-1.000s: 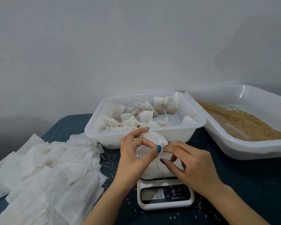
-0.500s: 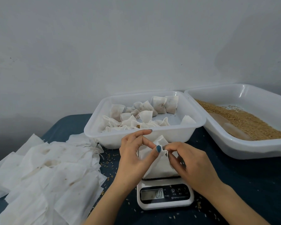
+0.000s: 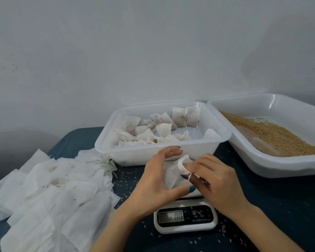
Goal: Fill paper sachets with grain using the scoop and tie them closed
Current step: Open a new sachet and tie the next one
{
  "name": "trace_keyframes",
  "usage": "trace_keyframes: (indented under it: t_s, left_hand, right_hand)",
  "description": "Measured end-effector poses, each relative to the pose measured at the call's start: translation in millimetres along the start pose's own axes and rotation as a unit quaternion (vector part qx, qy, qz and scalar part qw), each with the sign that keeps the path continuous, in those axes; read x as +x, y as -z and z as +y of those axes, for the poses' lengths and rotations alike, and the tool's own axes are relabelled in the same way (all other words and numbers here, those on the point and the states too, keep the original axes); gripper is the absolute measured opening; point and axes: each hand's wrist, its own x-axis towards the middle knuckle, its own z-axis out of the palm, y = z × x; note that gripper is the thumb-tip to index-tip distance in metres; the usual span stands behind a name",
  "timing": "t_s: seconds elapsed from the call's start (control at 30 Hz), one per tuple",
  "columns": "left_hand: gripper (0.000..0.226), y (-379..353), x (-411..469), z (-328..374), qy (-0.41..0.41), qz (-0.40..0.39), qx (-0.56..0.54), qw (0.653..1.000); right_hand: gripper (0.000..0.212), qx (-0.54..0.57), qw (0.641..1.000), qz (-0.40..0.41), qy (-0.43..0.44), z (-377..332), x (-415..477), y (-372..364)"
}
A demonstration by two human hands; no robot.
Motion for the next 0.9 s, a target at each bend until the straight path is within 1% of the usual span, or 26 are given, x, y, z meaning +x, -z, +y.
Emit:
trace_keyframes:
  t_s: [0.07, 0.13, 0.2, 0.3, 0.4, 0.57, 0.8, 0.9]
  left_hand:
    - [0.084, 1, 1, -3, -0.012, -0.006, 0.08, 0.997]
    - [0.079, 3, 2, -4, -0.018, 0.0, 0.114, 0.993]
    - [0.067, 4, 2, -6, -0.022, 0.005, 0.123, 0.992]
    - [0.041, 5, 3, -10, -0.033, 0.013, 0.146, 0.989]
    - [0.03, 6, 4, -14, -0.036, 0.009, 0.163, 0.986]
    - [0.031, 7, 4, -18, -0.034, 0.003, 0.173, 0.984]
    - [0.03, 10, 5, -23, -0.027, 0.007, 0.17, 0.985]
    - [0.028, 12, 4, -23, -0.02, 0.012, 0.16, 0.987]
  right_hand:
    - [0.018, 0.007, 1.0, -0.003, 0.002, -1, 0, 0]
    - [0.018, 0.005, 1.0, -0.005, 0.007, -1, 1, 0]
    - [0.017, 0.005, 1.0, -0.005, 0.015, -2, 2, 0]
    - [0.018, 0.006, 1.0, -0.001, 0.025, -3, 2, -1]
    - [0.025, 0.003, 1.0, -0.002, 0.021, -3, 2, 0]
    - [0.023, 0.017, 1.0, 0.0, -0.002, -4, 2, 0]
    - [0.022, 0.035, 0.999, 0.027, 0.001, -7, 4, 3]
    - [0.035, 0.085, 0.995, 0.026, -0.054, -12, 6, 8]
